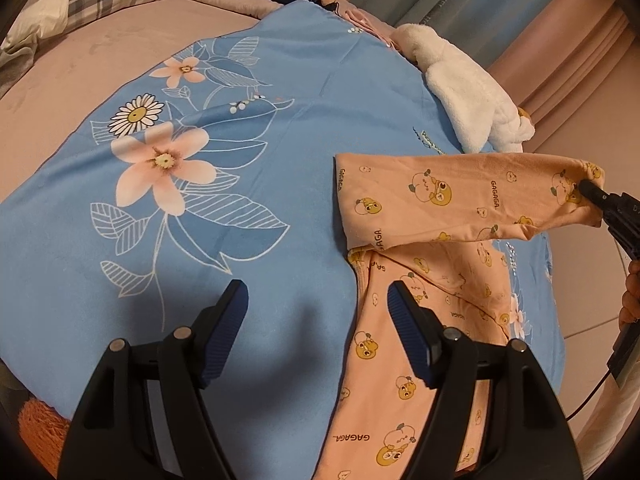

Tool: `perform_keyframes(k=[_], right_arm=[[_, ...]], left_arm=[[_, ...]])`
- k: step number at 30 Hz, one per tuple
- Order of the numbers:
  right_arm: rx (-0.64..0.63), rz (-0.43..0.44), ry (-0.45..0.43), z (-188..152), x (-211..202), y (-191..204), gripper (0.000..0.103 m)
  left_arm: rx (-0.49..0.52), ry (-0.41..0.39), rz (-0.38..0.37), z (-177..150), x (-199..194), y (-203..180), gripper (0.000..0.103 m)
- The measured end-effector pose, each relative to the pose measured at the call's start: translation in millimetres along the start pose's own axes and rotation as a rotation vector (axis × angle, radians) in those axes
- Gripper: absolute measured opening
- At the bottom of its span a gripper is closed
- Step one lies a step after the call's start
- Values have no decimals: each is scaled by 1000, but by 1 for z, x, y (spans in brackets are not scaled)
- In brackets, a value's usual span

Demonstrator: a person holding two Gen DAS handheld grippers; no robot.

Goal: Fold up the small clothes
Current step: 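Grasp a leg end of the onesie with the right gripper and lift, then carry the held leg end up over the onesie body with the right gripper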

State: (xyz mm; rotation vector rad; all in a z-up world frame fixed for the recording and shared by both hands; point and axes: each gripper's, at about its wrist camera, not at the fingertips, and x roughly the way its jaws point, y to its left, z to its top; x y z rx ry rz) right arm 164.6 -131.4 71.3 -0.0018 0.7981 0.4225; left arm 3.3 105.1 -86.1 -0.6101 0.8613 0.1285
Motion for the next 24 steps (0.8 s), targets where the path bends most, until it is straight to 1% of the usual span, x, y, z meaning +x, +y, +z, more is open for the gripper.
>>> perform_keyframes(k=[9,13,15,17,21,23,24], right_arm=[[40,-25,20,-5,2,-23,8],[55,-37,38,-8,6,-32,8],[63,-44,46,-10,7,-37,8],[74,-52,49,-11,8,-43,8],[102,-63,54,-15,11,-55,8],[119,-65,63,-18,14,-62,8],[124,-66,69,-20,16,-63,8]], left_arm=[[35,21,0,8,17,-13,72],[41,5,-23,16,25,-19,70],[48,4,-32,20,29,-22,66],[52,14,-29,26,37,-25,58],[65,31,-25,38,51,-32,49],[78,38,-30,44,60,-37,40],[86,43,-29,46,63,-39,38]])
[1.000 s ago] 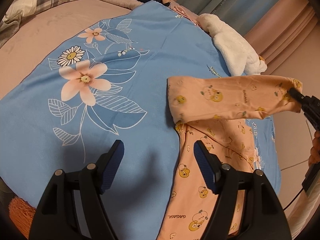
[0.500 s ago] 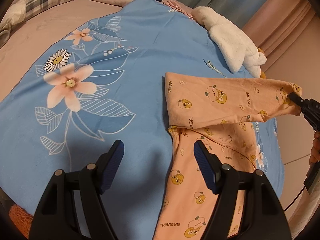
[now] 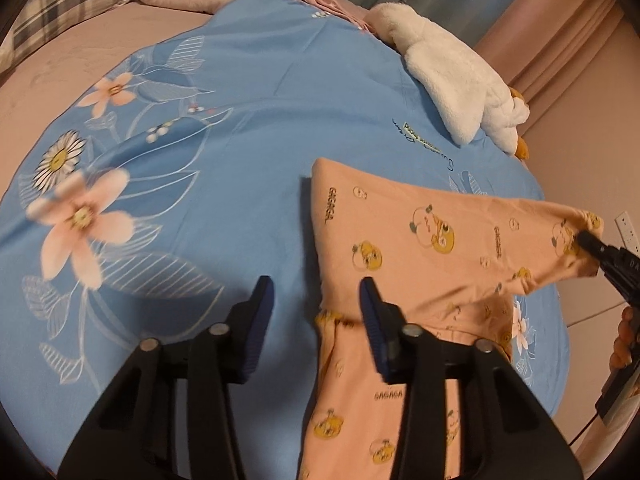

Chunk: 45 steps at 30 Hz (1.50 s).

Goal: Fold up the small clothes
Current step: 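Carry the held leg end up over the onesie body with the right gripper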

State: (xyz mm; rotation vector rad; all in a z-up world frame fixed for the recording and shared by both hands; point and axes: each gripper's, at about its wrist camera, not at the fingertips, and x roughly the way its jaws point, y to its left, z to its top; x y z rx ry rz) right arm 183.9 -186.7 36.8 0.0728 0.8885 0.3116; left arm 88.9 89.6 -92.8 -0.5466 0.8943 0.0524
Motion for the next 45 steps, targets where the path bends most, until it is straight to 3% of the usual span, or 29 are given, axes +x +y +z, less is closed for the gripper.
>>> perform_keyframes(k=[5,8,16,21,30,45], right_arm=[[17,-19,28,-7,11,-9,8],[28,-26,40,-10,16,-15,8],[50,-46,64,-18,26,-29,8],[56,-50,79,-22,32,-33,8],[63,-71,92,-28,38,-35,8],[73,-96,123,-33,46,-43,8]], left_arm=[[58,33,17,11,24,-18,25],[91,55,14,14,37,-28,24],[130,149,79,9,76,-32,24],[111,175,111,10,89,-24,31],[191,131,129,6,95,-25,38],[191,102,167,3,99,-29,38]])
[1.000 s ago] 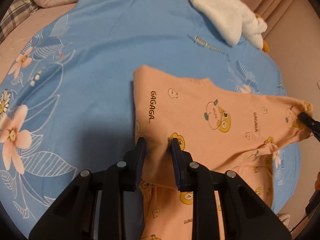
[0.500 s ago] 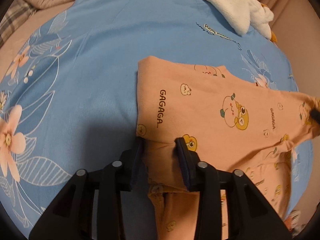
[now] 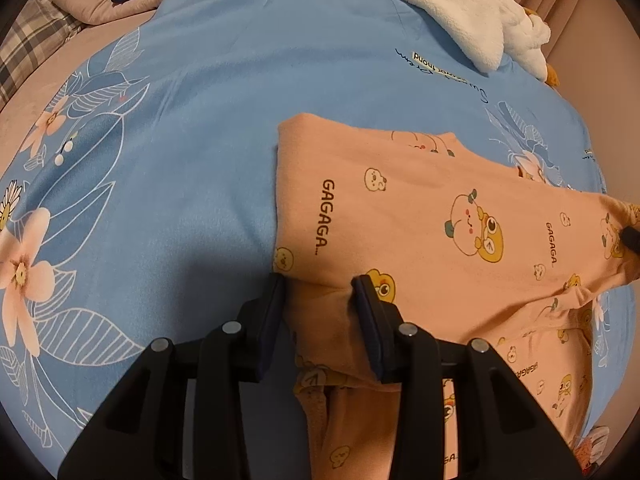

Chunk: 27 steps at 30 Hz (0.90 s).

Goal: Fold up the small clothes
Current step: 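Carry the held leg end up over the onesie body with the right gripper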

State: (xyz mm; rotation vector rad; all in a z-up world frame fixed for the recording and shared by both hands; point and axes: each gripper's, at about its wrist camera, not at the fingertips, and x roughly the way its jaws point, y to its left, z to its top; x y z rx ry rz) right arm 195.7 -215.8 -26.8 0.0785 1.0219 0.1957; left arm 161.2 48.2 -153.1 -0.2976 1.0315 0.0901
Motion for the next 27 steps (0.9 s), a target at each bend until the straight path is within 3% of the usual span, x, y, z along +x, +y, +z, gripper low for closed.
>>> perform_keyframes(k=[27], right_arm=[[26,-39,73,-12,30,-15,8]], left_arm=[[-9,5,-10,0,0,1,38]])
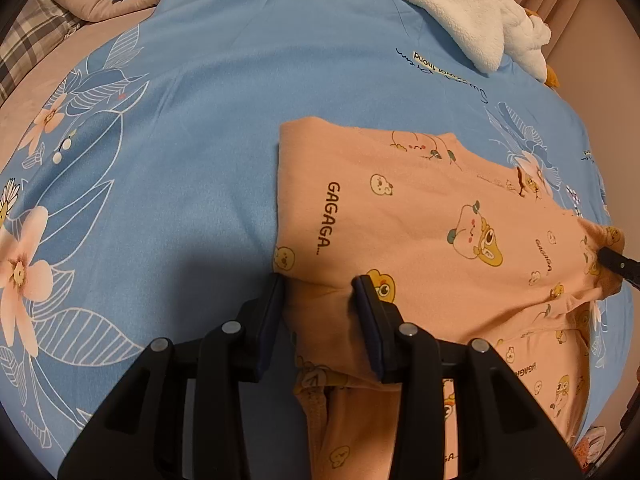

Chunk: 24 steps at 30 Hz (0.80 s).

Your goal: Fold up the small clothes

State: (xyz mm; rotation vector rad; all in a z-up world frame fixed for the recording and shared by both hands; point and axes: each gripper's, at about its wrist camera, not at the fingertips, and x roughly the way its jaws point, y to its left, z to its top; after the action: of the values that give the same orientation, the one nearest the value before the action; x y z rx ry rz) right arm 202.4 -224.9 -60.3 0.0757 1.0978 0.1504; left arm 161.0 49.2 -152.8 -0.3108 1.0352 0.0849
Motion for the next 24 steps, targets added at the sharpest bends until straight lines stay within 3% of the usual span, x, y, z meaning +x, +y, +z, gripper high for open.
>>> perform_keyframes(k=[24], right_arm=[[4,-44,62,-10,32,-7,8]], left_arm=[[-5,5,-8,1,0,2,38]])
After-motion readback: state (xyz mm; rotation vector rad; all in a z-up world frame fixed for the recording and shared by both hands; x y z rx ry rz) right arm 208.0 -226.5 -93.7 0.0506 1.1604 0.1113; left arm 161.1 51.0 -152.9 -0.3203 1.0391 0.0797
